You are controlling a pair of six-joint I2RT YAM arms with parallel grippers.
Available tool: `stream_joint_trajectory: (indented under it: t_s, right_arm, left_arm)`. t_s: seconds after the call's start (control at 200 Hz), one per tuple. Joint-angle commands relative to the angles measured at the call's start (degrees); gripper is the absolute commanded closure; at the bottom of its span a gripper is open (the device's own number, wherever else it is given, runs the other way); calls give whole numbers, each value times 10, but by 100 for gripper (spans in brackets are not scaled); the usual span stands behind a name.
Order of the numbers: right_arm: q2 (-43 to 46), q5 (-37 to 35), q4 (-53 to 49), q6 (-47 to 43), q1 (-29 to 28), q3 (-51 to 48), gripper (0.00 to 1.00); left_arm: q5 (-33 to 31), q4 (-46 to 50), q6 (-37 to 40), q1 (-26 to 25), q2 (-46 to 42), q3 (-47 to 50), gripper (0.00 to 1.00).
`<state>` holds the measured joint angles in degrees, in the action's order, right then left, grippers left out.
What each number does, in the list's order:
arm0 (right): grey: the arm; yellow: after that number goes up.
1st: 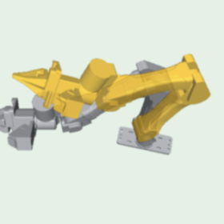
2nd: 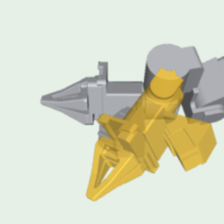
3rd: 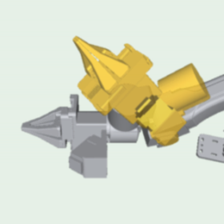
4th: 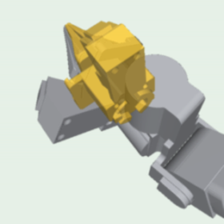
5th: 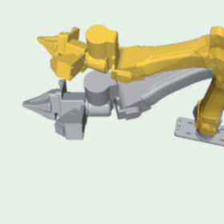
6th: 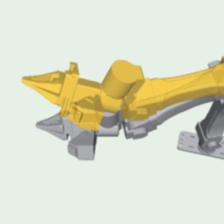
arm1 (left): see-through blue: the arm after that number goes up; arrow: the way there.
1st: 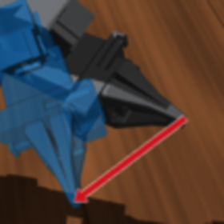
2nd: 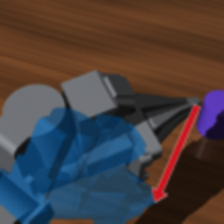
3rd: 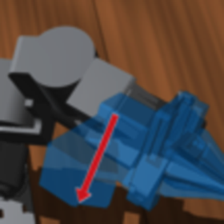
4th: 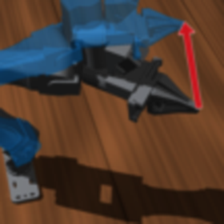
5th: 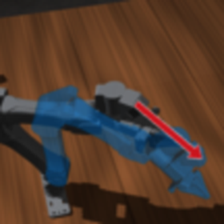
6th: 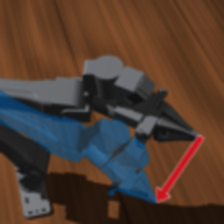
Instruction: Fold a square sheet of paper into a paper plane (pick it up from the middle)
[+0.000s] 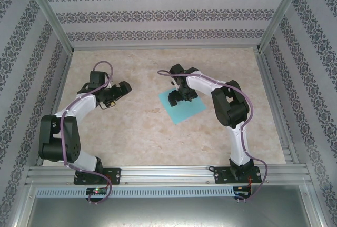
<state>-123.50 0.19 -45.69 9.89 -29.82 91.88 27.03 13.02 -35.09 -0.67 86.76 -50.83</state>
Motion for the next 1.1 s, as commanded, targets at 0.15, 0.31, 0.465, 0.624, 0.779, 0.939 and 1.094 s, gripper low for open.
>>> stream_joint_trajectory:
  t_s: [0.15, 0.31, 0.465, 0.624, 0.779, 0.939, 1.094]
  right_arm:
    - [-40, -28, -4, 15, 11, -22, 14]
    - [-27, -11, -2, 26, 11, -22, 24]
    - [27, 72, 39, 53, 11, -42, 45]
    - [92, 261, 163, 150, 16, -100, 60]
    - [133, 415, 355, 283, 16, -166, 62]
    - [125, 485, 510, 397, 19, -212, 61]
    - [98, 496, 579, 457, 19, -233, 61]
  left_arm:
    - [50, -106, -72, -53, 31, 33, 0]
    - [59, -134, -90, -87, 43, 38, 0]
    - [67, -191, -125, -96, 45, 61, 0]
    - [71, -209, -136, -94, 47, 57, 3]
    - [99, -278, -179, -93, 56, 72, 6]
    - [156, -403, -250, -92, 83, 102, 10]
    - [173, -484, -297, -91, 102, 128, 15]
